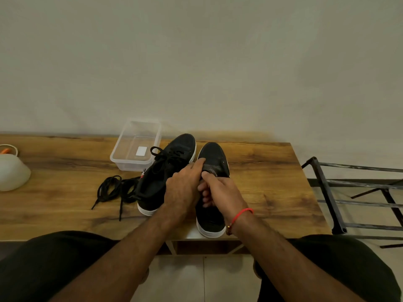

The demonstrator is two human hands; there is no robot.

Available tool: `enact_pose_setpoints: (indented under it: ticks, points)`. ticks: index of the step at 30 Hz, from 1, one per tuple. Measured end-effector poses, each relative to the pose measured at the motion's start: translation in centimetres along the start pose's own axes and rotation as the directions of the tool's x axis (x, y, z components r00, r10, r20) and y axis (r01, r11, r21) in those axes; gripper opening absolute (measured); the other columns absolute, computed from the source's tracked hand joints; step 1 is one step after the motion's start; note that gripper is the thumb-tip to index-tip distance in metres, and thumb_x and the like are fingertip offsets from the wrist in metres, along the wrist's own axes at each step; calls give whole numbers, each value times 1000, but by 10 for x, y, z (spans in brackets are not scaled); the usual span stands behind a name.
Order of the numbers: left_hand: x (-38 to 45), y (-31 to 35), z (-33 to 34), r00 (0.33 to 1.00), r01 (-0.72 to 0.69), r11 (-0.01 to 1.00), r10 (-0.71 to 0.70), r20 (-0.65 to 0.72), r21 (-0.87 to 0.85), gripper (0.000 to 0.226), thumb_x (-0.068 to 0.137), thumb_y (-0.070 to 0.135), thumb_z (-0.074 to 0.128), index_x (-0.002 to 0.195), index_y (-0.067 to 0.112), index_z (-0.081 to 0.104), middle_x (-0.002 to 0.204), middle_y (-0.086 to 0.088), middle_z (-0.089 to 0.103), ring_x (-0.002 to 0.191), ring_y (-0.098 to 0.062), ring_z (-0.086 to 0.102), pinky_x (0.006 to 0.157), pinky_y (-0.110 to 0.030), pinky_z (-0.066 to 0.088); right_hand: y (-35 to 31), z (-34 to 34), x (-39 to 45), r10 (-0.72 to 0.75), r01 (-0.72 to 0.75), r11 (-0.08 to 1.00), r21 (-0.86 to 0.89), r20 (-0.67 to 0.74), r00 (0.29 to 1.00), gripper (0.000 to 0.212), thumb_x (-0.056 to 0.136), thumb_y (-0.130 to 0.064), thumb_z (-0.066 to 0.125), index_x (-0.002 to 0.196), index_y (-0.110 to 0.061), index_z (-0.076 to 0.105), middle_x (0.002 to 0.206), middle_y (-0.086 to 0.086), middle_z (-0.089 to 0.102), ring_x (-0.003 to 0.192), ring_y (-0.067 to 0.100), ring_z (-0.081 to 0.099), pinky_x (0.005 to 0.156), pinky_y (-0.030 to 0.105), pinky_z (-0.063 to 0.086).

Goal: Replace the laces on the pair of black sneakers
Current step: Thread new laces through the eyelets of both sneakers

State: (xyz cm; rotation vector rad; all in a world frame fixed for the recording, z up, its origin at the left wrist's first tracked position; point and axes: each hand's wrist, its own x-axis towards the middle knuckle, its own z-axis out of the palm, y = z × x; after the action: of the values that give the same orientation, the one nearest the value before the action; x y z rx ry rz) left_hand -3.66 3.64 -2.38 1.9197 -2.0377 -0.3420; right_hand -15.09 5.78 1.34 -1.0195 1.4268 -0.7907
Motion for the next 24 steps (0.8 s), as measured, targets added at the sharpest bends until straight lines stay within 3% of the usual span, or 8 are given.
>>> enact_pose_setpoints:
  ticks: [2, 4, 6, 9, 11, 16, 19, 24]
  points:
    - [2, -2, 1, 1000, 3, 1000, -3, 25, 0, 60, 102, 32, 53, 156, 25, 27, 147, -1, 51, 121, -26, 59, 94, -48, 51, 2, 0, 1, 75, -76, 993, 90, 20, 997, 28, 97, -23, 55, 85, -4, 71, 75, 5, 62, 78, 20, 60, 75, 33, 53]
    - [6, -4, 0, 999, 27, 999, -25, 47, -39, 60, 102, 31, 51, 157, 25, 27, 147, -2, 51, 124, -27, 57, 99, -49, 51, 4, 3, 3, 127, -122, 979, 160, -21, 992, 26, 96, -24, 55, 90, -8, 74, 87, 5, 69, 91, 21, 64, 85, 37, 52]
    - [8, -5, -1, 998, 59, 994, -55, 42, -91, 57, 103, 32, 47, 157, 26, 31, 145, -3, 55, 124, -27, 57, 100, -50, 51, 4, 9, 3, 150, -141, 972, 189, -32, 988, 27, 97, -38, 55, 96, -19, 75, 101, 3, 73, 101, 21, 66, 90, 38, 52]
    - [9, -5, -5, 996, 89, 985, -88, 9, -149, 51, 104, 36, 45, 154, 30, 40, 137, -3, 62, 120, -25, 61, 97, -48, 53, 7, 13, 6, 217, -208, 924, 322, 9, 976, 47, 86, -59, 61, 119, -25, 66, 114, 3, 70, 106, 20, 66, 96, 39, 52]
    - [9, -5, -6, 998, 65, 983, -68, -8, -170, 48, 104, 35, 45, 152, 30, 44, 133, -3, 65, 116, -23, 63, 95, -45, 55, 4, 12, 7, 228, -235, 830, 506, 77, 971, 34, 96, -50, 59, 113, -22, 67, 109, 4, 72, 104, 19, 66, 92, 33, 53]
    - [7, -8, -6, 1000, -6, 979, 6, -1, -205, 52, 100, 27, 53, 151, 31, 45, 135, 3, 63, 120, -19, 61, 97, -43, 55, -8, 14, 16, 230, -191, 521, 832, 78, 970, 33, 100, -37, 55, 100, -7, 70, 83, 11, 76, 87, 23, 68, 74, 33, 54]
    - [3, -9, -6, 997, -5, 983, 18, 70, -183, 66, 94, 26, 60, 155, 33, 35, 135, 4, 59, 121, -21, 58, 95, -46, 55, -9, 16, 30, 250, -149, 419, 896, 44, 967, 22, 96, -10, 45, 102, 0, 65, 92, 18, 68, 86, 32, 64, 75, 38, 52]
    - [8, -14, -6, 990, 6, 986, 18, 138, -169, 72, 96, 23, 61, 159, 29, 28, 120, 0, 55, 110, -21, 57, 92, -44, 55, 2, 16, 35, 242, -119, 352, 928, 32, 970, 40, 81, 7, 33, 109, 6, 61, 103, 23, 65, 95, 42, 62, 82, 46, 53]
